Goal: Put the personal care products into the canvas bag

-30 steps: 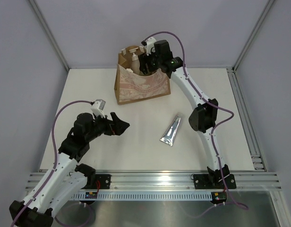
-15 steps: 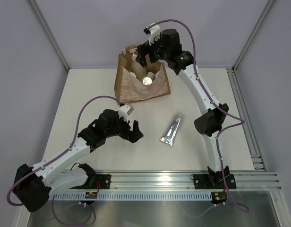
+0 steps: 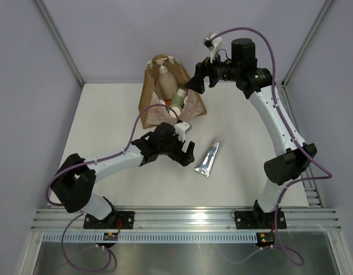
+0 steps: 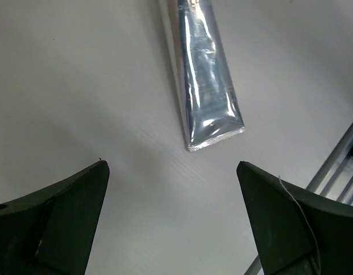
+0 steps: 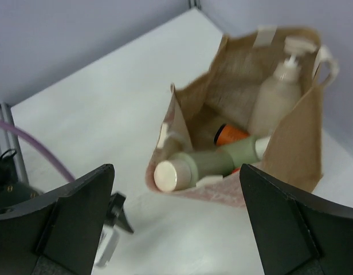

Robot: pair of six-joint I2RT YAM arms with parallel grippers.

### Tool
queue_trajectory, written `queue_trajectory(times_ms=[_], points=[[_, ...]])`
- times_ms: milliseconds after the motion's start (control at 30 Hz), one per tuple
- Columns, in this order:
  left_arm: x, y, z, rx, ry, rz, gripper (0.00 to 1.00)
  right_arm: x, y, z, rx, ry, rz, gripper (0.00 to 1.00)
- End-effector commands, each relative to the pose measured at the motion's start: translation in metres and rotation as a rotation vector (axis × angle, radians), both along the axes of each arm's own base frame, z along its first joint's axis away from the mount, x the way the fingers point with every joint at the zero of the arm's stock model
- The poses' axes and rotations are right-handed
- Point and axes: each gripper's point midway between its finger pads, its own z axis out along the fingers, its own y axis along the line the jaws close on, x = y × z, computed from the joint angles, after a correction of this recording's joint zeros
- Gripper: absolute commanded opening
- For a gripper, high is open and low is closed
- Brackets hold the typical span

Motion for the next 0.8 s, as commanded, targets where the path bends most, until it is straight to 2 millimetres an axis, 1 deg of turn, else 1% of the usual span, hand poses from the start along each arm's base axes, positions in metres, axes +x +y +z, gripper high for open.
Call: queue_trajectory(times_ms=[0, 33, 67, 100, 133, 167, 200, 233, 267, 300, 333, 367, 400, 433, 467, 500, 533, 567, 600, 633, 667, 700, 733, 767], points=[[0.049, -0.005, 0.023, -0.039, -0.082, 0.073, 0.98, -0.015, -0.017, -0.04, -0.045, 0.118, 0.043, 0.99], [0.057, -0.013, 0.04, -0.049, -0.122, 0.055, 0.98, -0.016, -0.025, -0.056, -0.055, 0.161, 0.025, 0.99], [0.053, -0.019, 0.043, -0.049, -0.11, 0.021, 0.98, -0.014, -0.044, -0.052, -0.044, 0.166, -0.027, 0.99], [0.05, -0.028, 0.042, -0.044, -0.103, -0.003, 0.98, -0.014, -0.056, -0.061, -0.038, 0.223, -0.07, 1.0], [0.052, -0.039, 0.053, -0.06, -0.112, -0.022, 0.99, -0.015, -0.068, -0.081, -0.051, 0.285, -0.102, 1.0], [0.045, -0.044, 0.049, -0.049, -0.081, -0.051, 0.99, -0.016, -0.082, -0.091, -0.054, 0.319, -0.133, 0.99], [0.041, -0.051, 0.045, -0.038, -0.067, -0.07, 0.99, -0.017, -0.107, -0.094, -0.045, 0.335, -0.191, 0.99], [0.029, -0.063, 0.03, -0.009, -0.041, -0.112, 0.99, -0.021, -0.121, -0.125, -0.05, 0.403, -0.221, 0.99], [0.023, -0.071, 0.026, -0.003, -0.026, -0.137, 0.99, -0.029, -0.134, -0.122, -0.029, 0.395, -0.239, 0.99], [0.011, -0.081, 0.019, 0.0, -0.005, -0.17, 0.99, -0.026, -0.161, -0.129, -0.009, 0.404, -0.305, 0.99], [0.005, -0.089, 0.001, 0.014, 0.039, -0.177, 0.99, -0.033, -0.178, -0.153, -0.002, 0.466, -0.339, 0.99], [0.004, -0.1, 0.001, -0.001, 0.043, -0.188, 0.99, -0.041, -0.187, -0.151, 0.014, 0.462, -0.348, 0.99], [-0.004, -0.11, -0.018, 0.023, 0.081, -0.199, 0.99, -0.047, -0.208, -0.167, 0.015, 0.497, -0.396, 1.0], [-0.005, -0.118, -0.023, 0.03, 0.087, -0.203, 0.99, -0.051, -0.216, -0.173, 0.021, 0.507, -0.408, 1.0], [-0.001, -0.12, -0.033, 0.068, 0.09, -0.176, 0.99, -0.055, -0.224, -0.177, 0.022, 0.514, -0.423, 1.0], [0.01, -0.134, -0.023, 0.06, 0.064, -0.157, 0.99, -0.059, -0.231, -0.178, 0.027, 0.506, -0.439, 1.0], [0.022, -0.135, -0.044, 0.121, 0.064, -0.096, 0.99, -0.066, -0.24, -0.186, 0.049, 0.535, -0.458, 0.99], [0.029, -0.135, -0.047, 0.141, 0.062, -0.062, 0.98, -0.069, -0.244, -0.188, 0.056, 0.539, -0.465, 0.99], [0.04, -0.142, -0.039, 0.131, 0.035, -0.027, 0.97, -0.073, -0.246, -0.188, 0.061, 0.533, -0.47, 1.0], [0.048, -0.143, -0.04, 0.137, 0.025, 0.01, 0.96, -0.079, -0.249, -0.194, 0.069, 0.551, -0.478, 1.0], [0.059, -0.137, -0.043, 0.173, -0.003, 0.071, 0.96, -0.082, -0.249, -0.195, 0.073, 0.551, -0.479, 1.0], [0.064, -0.137, -0.049, 0.191, -0.007, 0.092, 0.95, -0.086, -0.249, -0.192, 0.075, 0.532, -0.482, 0.99], [0.071, -0.137, -0.046, 0.197, -0.023, 0.12, 0.94, -0.091, -0.247, -0.2, 0.079, 0.545, -0.483, 0.99], [0.076, -0.13, -0.049, 0.233, -0.037, 0.159, 0.94, -0.094, -0.247, -0.195, 0.079, 0.519, -0.488, 1.0]])
